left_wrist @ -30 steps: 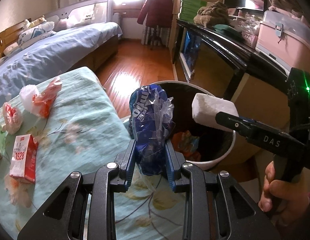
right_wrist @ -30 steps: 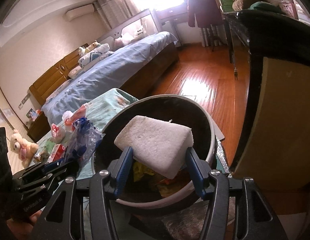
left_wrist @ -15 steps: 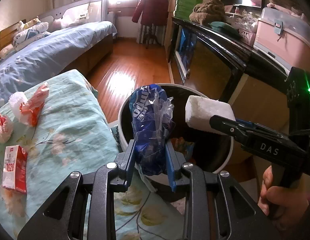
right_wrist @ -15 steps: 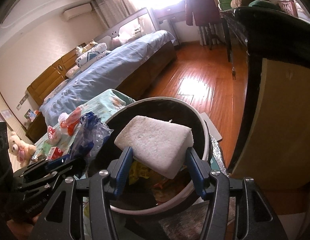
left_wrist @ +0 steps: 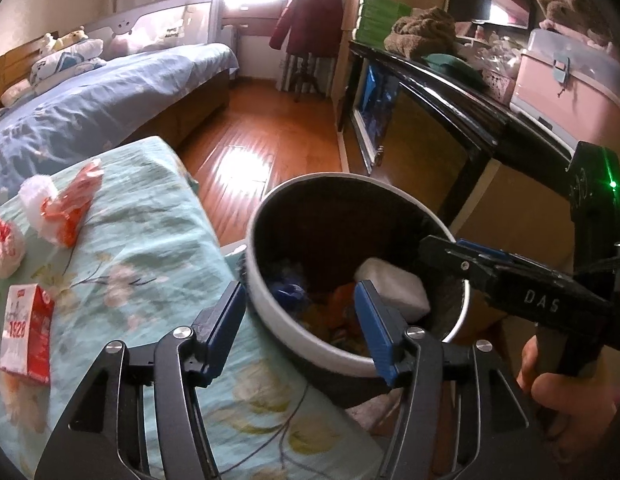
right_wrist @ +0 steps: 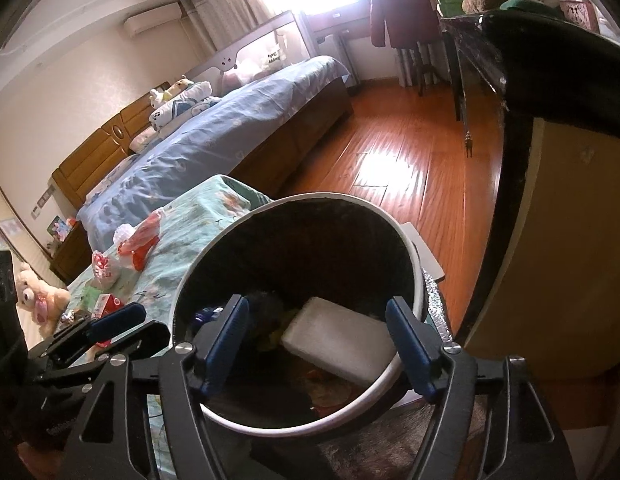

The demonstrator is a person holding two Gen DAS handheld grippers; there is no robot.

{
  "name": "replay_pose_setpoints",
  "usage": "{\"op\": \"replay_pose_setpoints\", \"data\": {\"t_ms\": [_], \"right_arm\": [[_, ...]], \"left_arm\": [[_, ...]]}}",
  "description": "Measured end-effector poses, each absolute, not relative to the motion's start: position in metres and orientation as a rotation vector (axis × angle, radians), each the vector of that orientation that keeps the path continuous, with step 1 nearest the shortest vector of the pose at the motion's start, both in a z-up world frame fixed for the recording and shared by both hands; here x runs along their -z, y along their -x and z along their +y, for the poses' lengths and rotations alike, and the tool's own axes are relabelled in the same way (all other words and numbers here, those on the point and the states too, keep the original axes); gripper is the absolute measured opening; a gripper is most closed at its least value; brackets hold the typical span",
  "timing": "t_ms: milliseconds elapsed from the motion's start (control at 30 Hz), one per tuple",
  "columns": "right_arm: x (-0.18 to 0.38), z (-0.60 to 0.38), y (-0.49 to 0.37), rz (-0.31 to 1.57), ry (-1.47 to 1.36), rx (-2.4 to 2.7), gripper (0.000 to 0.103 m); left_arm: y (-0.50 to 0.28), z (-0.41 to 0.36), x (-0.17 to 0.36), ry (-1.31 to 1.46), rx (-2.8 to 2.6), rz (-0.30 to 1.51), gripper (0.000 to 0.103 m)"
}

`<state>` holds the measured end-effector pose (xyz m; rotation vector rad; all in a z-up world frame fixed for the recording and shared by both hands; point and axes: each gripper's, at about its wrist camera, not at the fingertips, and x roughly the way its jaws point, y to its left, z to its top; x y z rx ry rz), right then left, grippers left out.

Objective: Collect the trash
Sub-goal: 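Move both tools back over the bed toward the remaining trash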

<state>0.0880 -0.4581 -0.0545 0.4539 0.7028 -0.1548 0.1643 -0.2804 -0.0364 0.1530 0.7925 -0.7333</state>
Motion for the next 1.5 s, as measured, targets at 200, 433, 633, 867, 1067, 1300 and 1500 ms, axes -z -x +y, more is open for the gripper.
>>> {"op": "replay_pose_setpoints", "data": {"t_ms": [200, 433, 633, 867, 1067, 1300, 1500], "right_arm": [[0.049, -0.443, -0.086, 0.681, -0.452, 0.130, 0.086], [0.044, -0.410, -0.097, 0.678, -0.453, 0.053, 0.090], [0.045, -0.370, -0.109, 0.690, -0.437, -0.026, 0.092], [0.047, -0.323, -0.123, 0.720, -0.412, -0.111, 0.092], [0.048, -0.286, -0.134, 0.745, -0.366, -0.172, 0.092], [0.054, -0.257, -0.144, 0.780, -0.338, -0.214, 0.092], [0.060, -0.234, -0.154, 0.808, -0.321, -0.244, 0.092]], "left_arm": [[-0.166, -0.245, 0.042, -0.094, 0.676, 0.815, 0.060], [-0.164, -0.193, 0.046, -0.049, 0.577, 0.815, 0.062], [-0.165, -0.135, 0.052, 0.022, 0.467, 0.822, 0.063], [-0.169, -0.080, 0.060, 0.091, 0.348, 0.832, 0.064], [-0.169, -0.046, 0.066, 0.119, 0.284, 0.837, 0.064], [-0.168, -0.015, 0.071, 0.143, 0.225, 0.841, 0.064], [-0.172, 0.008, 0.075, 0.160, 0.172, 0.846, 0.064]]}}
